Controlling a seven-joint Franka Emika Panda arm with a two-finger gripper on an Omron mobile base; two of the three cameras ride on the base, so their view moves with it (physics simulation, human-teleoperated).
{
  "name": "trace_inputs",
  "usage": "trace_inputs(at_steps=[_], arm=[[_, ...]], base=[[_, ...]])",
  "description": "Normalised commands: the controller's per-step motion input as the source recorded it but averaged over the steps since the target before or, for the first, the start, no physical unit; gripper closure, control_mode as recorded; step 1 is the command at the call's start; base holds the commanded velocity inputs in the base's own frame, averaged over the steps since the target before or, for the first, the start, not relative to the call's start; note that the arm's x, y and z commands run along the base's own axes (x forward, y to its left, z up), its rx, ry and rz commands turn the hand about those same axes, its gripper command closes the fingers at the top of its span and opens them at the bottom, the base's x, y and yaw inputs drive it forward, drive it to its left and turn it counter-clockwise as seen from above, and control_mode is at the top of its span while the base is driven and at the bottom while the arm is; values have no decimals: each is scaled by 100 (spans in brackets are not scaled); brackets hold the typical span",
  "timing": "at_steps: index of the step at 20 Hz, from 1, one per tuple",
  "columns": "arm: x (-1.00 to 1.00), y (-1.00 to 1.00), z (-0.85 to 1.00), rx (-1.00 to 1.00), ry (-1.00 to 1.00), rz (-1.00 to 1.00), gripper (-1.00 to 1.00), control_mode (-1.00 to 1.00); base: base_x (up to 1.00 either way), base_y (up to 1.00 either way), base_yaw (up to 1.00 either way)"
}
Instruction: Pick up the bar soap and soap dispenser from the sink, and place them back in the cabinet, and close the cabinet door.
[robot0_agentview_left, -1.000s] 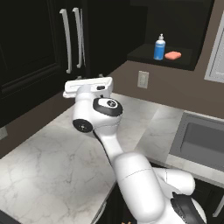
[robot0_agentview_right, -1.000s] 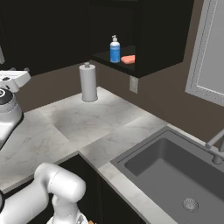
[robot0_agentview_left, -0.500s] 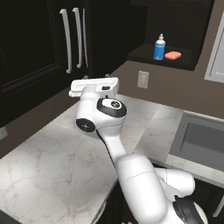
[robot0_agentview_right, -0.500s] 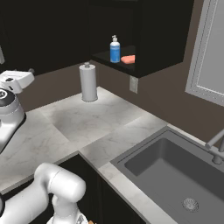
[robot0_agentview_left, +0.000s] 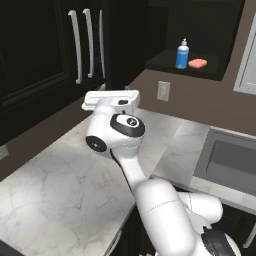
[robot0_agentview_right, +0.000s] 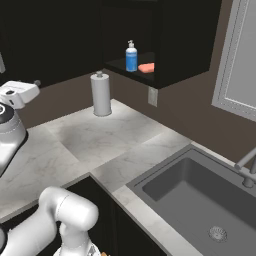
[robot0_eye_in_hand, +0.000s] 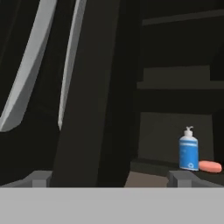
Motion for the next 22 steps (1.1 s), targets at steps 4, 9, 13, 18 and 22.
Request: trace_inputs(at_steps=[4, 9, 13, 18, 22], arm=[[0, -53, 0, 0, -3, -9, -100, -100], [0, -55, 0, 0, -5, -10, -100, -100], [0, -59, 0, 0, -6, -9, -100, -100], [0, -57, 0, 0, -5, -8, -100, -100], [0, -59, 0, 0, -5, -8, -100, -100]], base=[[0, 0, 0], [0, 0, 0], [0, 0, 0], [0, 0, 0], [0, 0, 0]])
